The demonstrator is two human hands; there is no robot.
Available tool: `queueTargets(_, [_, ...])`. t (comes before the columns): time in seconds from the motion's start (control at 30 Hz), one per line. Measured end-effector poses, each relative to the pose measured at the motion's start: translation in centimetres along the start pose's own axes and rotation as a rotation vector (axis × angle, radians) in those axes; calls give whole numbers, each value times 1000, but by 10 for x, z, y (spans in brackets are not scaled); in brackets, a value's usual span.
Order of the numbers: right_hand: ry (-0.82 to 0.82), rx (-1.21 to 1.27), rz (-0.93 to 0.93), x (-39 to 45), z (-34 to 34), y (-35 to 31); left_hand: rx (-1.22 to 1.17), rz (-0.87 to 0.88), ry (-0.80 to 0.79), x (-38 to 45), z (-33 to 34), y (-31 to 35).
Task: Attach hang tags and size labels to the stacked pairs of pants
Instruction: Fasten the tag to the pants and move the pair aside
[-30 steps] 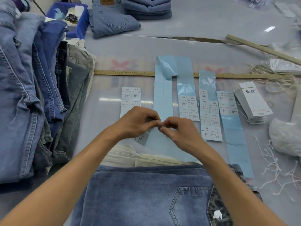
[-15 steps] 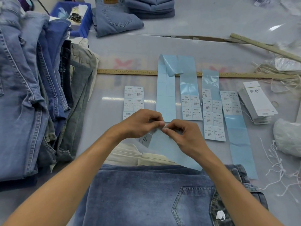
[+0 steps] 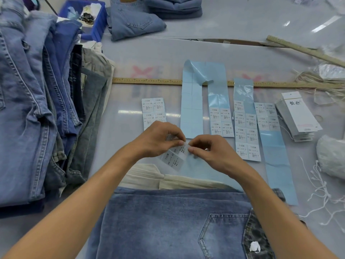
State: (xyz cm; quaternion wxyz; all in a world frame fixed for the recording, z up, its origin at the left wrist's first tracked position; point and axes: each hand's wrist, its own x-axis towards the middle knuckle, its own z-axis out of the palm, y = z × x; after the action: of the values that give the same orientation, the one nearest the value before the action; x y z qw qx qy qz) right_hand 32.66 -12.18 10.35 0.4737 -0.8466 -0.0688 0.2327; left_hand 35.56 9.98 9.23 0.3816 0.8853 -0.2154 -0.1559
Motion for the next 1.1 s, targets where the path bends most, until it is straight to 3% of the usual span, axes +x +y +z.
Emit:
queueTargets(0.1, [31, 116, 39, 4, 3, -5, 207, 92, 347, -5, 10, 6])
queueTargets(0.17, [110, 205, 48, 4, 3, -4, 182, 117, 485, -15, 20, 15])
queueTargets(0.23, [155, 248, 42, 4, 2, -2, 99, 121, 437, -25, 31, 19])
queueTargets(0.33, [74, 230, 30, 0, 3, -2, -7, 86, 402, -36, 40, 19])
queueTargets(0.53, [13, 108, -47, -2, 10, -11, -5, 50, 391, -47, 36, 17])
queueTargets(0.8, [13, -27, -114, -3, 19, -21, -285, -150, 286, -54, 24, 6])
queueTargets(0.97, [38, -28, -94, -1, 20, -22, -342, -186, 294, -53, 20, 5])
queueTargets(1.1, [109, 104, 11, -3, 15, -16, -528, -293, 410, -54, 0, -4])
